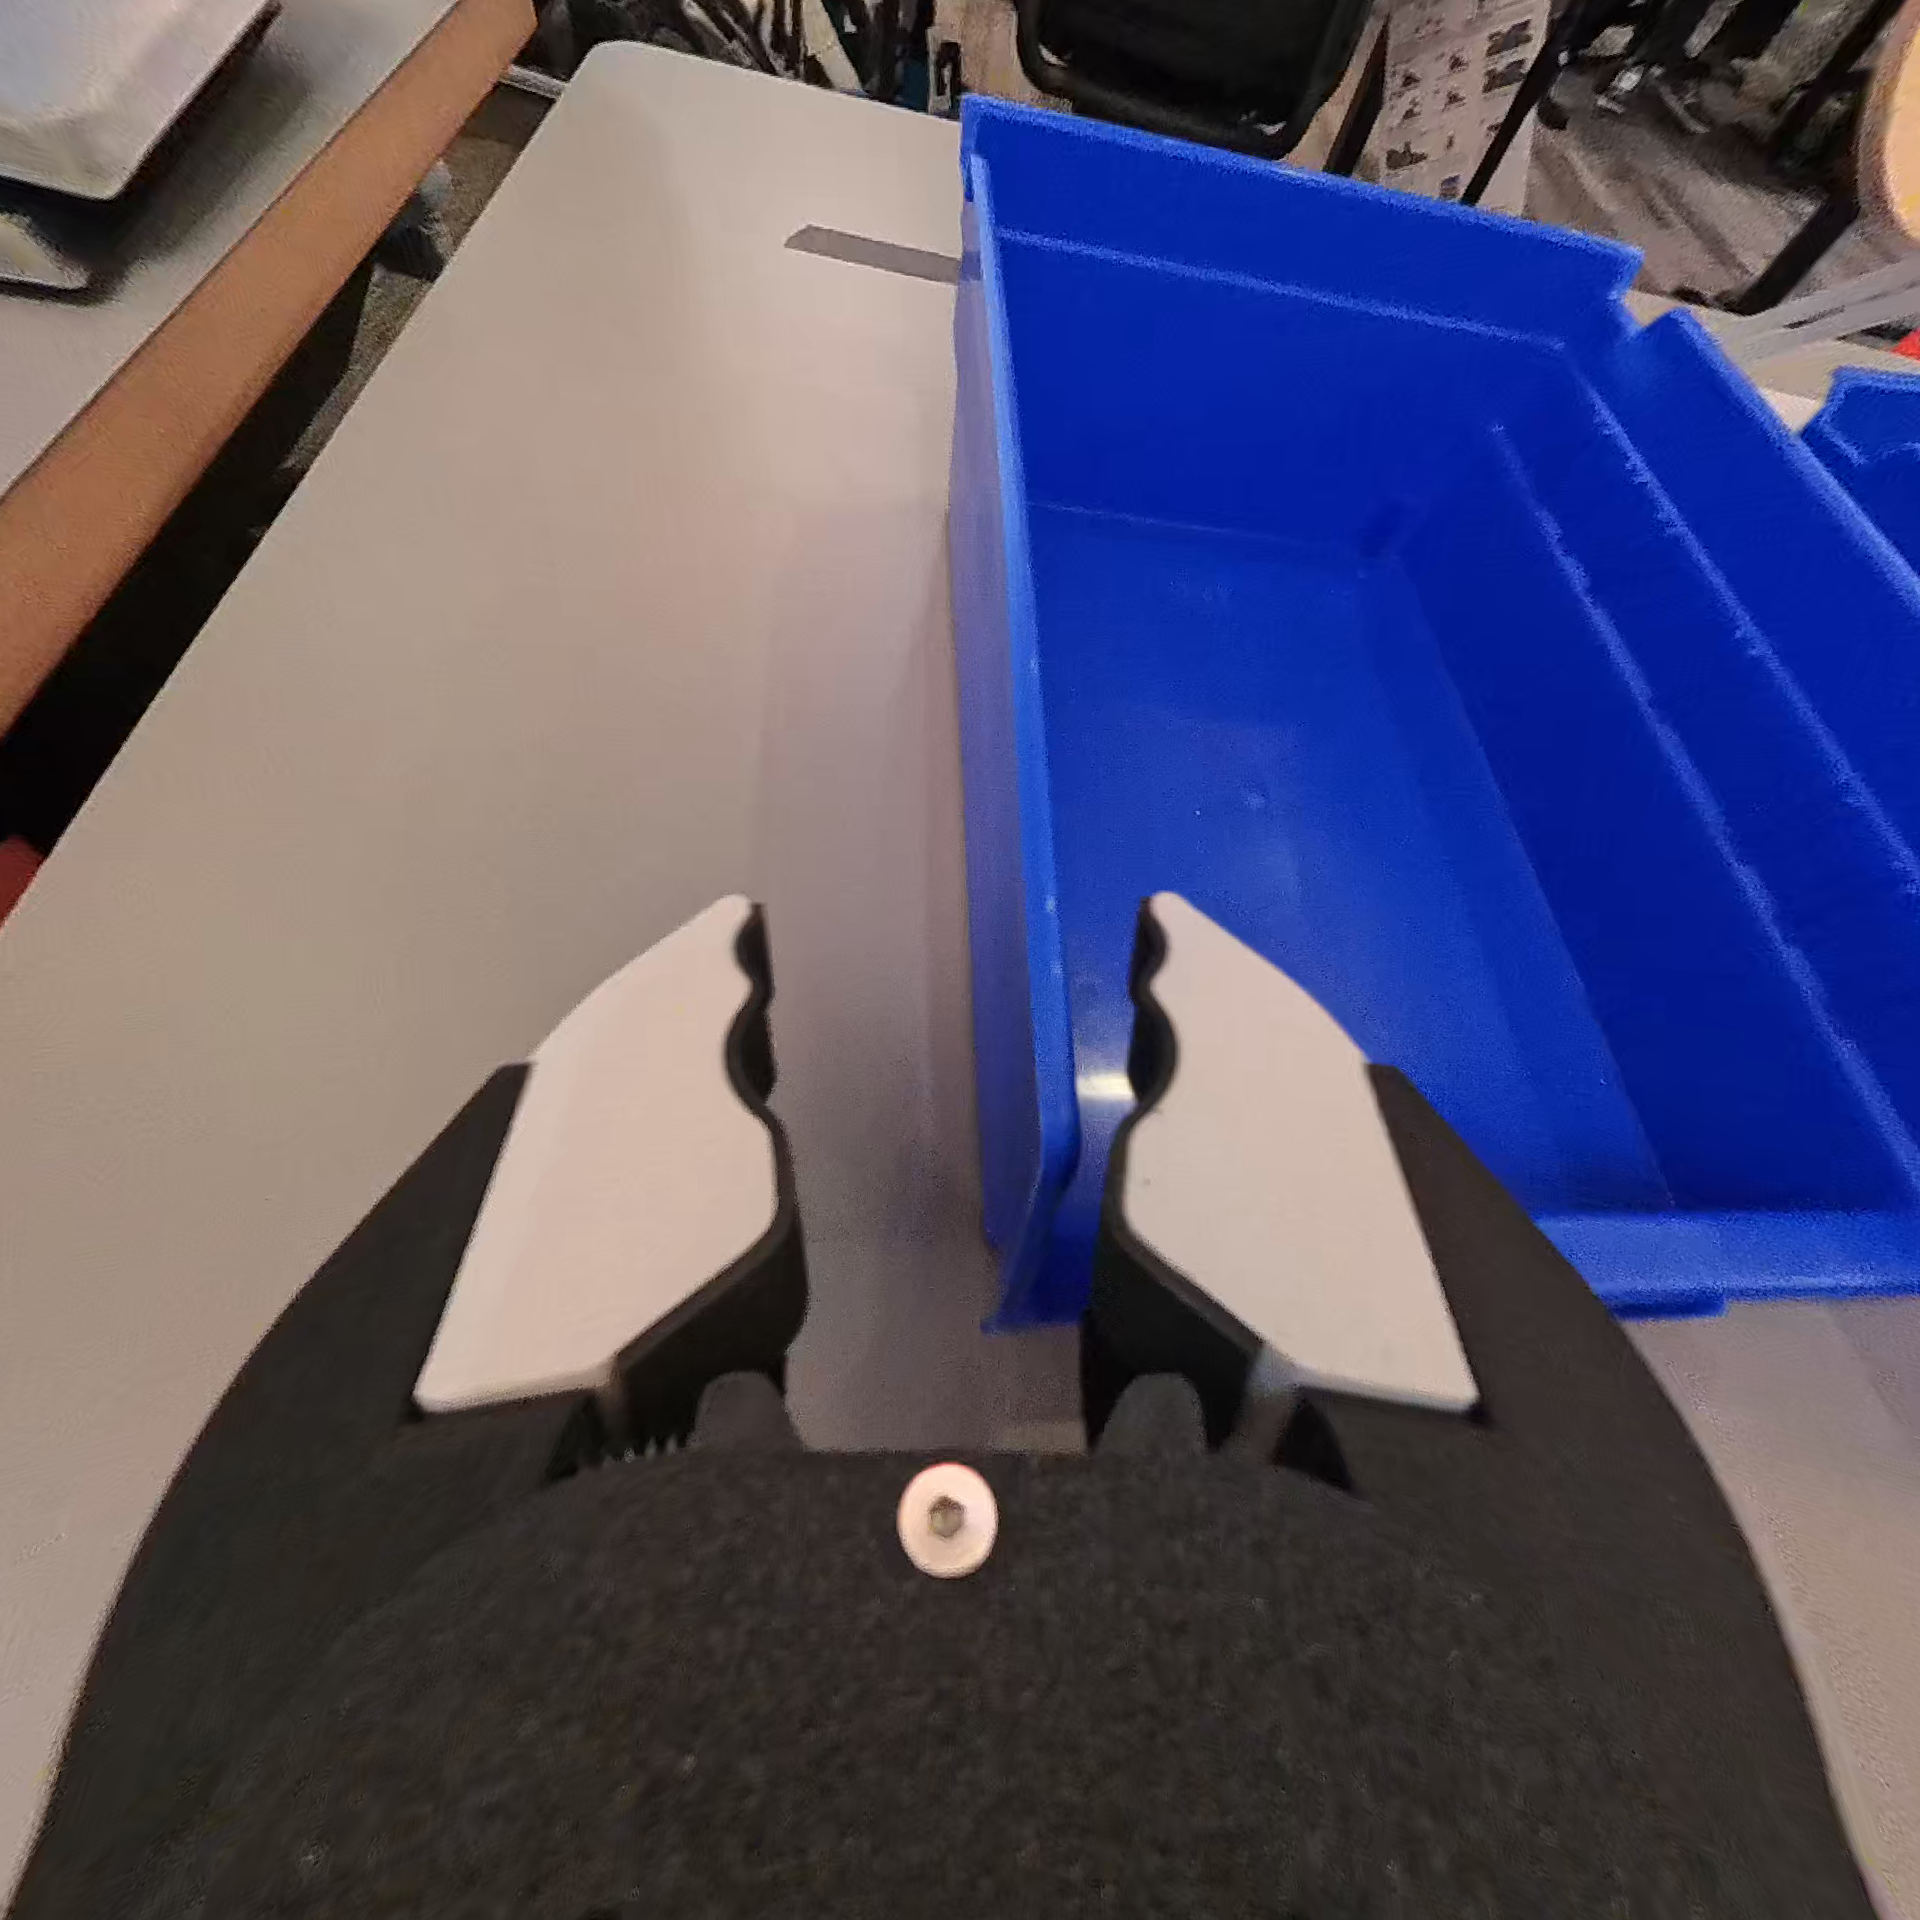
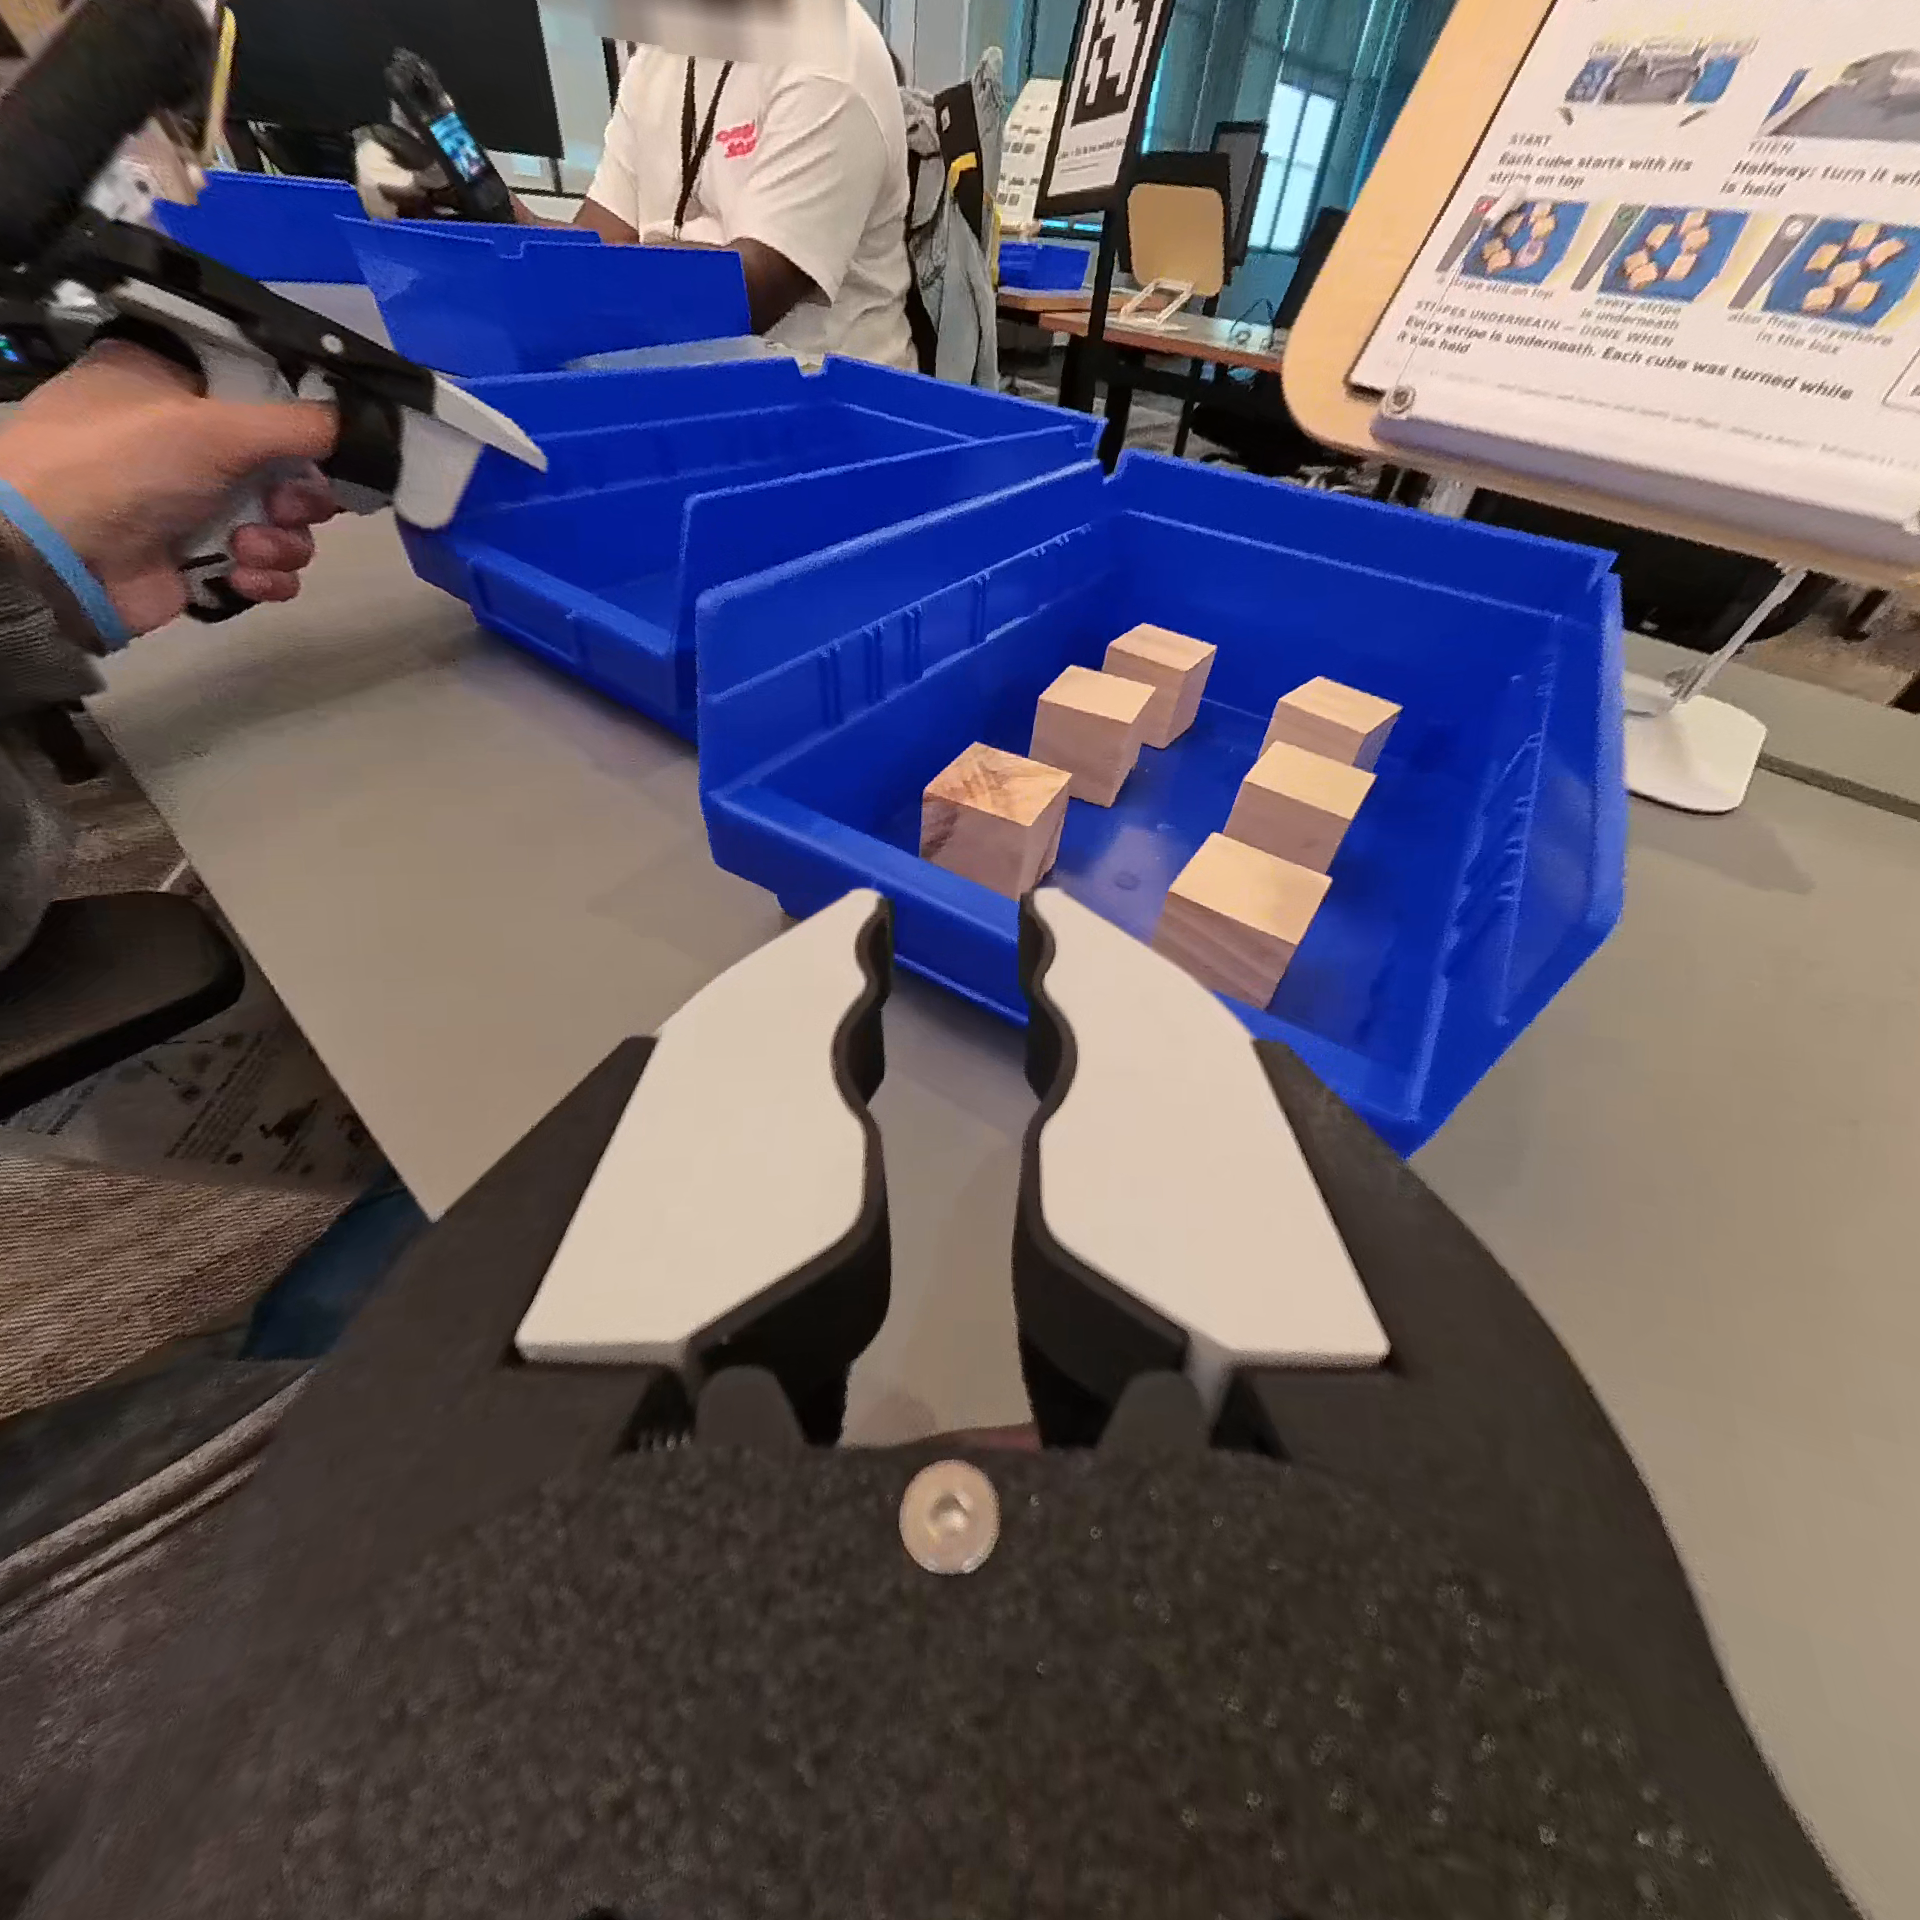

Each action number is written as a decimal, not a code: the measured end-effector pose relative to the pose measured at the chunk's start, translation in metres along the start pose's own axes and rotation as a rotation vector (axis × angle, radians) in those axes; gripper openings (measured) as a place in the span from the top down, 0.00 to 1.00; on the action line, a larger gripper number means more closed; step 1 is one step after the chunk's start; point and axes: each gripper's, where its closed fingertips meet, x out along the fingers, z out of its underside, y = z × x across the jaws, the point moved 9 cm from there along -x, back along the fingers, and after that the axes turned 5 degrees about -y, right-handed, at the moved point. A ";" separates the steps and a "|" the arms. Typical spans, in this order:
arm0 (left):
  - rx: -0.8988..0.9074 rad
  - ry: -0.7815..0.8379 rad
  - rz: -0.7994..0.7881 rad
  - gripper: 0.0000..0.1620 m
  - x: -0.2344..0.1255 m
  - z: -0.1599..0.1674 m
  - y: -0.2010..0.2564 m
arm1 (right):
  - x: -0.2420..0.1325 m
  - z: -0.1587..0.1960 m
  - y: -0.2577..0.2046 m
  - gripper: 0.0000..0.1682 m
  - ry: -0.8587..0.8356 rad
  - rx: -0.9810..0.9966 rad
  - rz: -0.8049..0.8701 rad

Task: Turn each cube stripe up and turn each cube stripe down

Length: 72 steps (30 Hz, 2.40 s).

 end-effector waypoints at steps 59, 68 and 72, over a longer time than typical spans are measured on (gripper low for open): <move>0.240 0.105 0.426 0.96 0.016 0.004 0.564 | -0.147 -0.039 0.302 0.97 -0.203 0.192 0.758; 0.314 -0.011 0.421 0.91 0.064 0.074 0.619 | -0.156 0.050 0.370 0.97 -0.206 0.314 0.689; 0.323 -0.028 0.488 0.84 0.066 0.074 0.624 | -0.154 0.067 0.382 0.97 -0.197 0.390 0.646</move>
